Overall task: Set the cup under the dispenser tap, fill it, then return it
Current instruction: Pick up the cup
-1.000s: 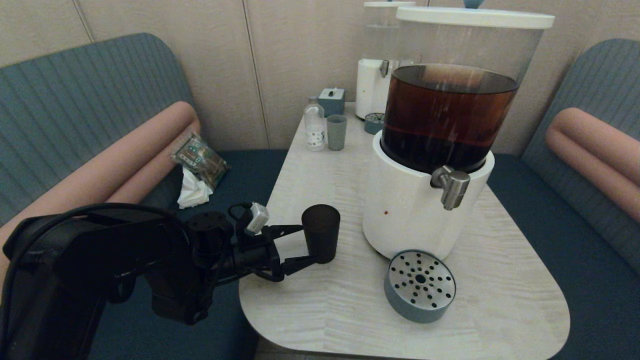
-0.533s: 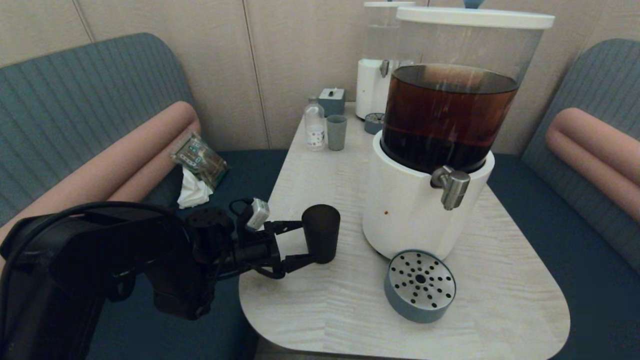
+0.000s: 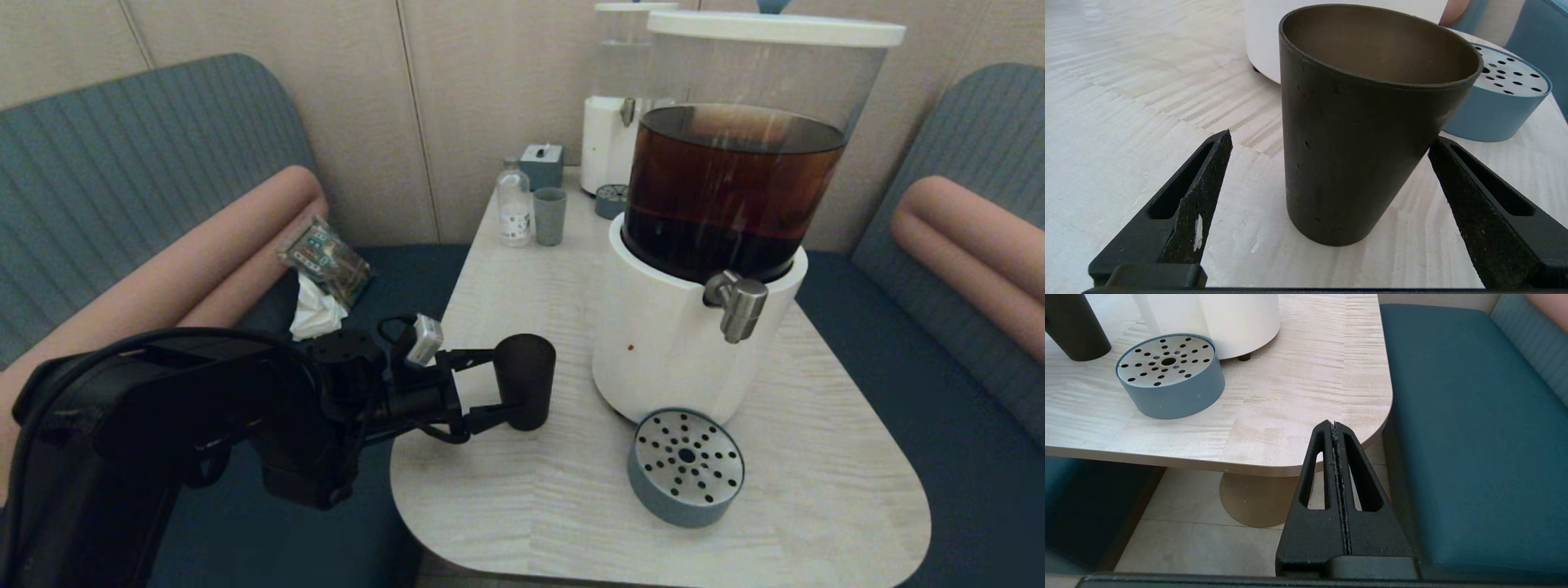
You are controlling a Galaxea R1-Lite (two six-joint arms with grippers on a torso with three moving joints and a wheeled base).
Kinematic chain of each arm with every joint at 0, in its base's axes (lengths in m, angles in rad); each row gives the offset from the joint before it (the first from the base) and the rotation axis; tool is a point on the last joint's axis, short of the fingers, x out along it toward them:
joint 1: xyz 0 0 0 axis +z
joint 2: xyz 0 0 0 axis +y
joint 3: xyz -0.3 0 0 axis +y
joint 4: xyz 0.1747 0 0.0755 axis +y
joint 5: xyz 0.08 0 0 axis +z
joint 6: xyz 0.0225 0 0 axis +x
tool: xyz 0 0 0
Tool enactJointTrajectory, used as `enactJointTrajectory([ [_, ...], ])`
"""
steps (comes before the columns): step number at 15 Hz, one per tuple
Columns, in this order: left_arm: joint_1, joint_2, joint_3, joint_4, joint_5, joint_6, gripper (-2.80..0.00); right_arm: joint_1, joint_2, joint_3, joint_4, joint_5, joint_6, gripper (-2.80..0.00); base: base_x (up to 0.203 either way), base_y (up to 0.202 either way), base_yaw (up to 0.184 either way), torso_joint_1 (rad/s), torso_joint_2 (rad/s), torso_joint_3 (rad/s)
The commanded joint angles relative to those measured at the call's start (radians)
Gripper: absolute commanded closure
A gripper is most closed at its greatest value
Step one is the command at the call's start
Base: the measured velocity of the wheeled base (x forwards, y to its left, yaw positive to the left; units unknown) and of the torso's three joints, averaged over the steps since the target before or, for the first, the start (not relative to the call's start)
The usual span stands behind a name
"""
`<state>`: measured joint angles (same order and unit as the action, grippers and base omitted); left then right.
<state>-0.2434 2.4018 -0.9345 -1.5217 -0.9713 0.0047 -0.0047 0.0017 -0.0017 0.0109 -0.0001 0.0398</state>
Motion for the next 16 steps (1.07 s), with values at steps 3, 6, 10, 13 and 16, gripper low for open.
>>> enactJointTrajectory([
  [3, 0.000, 0.023, -0.044, -0.008, -0.003, -0.001, -2.80, 0.000, 0.001, 0.000, 0.000, -0.001, 0.000, 0.00, 0.000, 0.000, 0.000, 0.000, 0.00, 0.000],
  [6, -0.002, 0.050, -0.080, -0.008, 0.005, 0.000, -2.80, 0.000, 0.001, 0.000, 0.000, 0.000, 0.000, 0.00, 0.000, 0.000, 0.000, 0.000, 0.00, 0.000],
  [10, -0.016, 0.065, -0.080, -0.008, 0.006, 0.003, -2.80, 0.000, 0.001, 0.000, 0.000, -0.001, 0.000, 0.00, 0.000, 0.000, 0.000, 0.000, 0.00, 0.000],
  [13, -0.022, 0.068, -0.087, -0.008, 0.006, 0.002, -2.80, 0.000, 0.001, 0.000, 0.000, -0.001, 0.000, 0.00, 0.000, 0.000, 0.000, 0.000, 0.00, 0.000],
  [16, -0.025, 0.069, -0.101, -0.003, 0.011, 0.003, -2.80, 0.000, 0.000, 0.000, 0.000, 0.000, 0.000, 0.00, 0.000, 0.000, 0.000, 0.000, 0.00, 0.000],
])
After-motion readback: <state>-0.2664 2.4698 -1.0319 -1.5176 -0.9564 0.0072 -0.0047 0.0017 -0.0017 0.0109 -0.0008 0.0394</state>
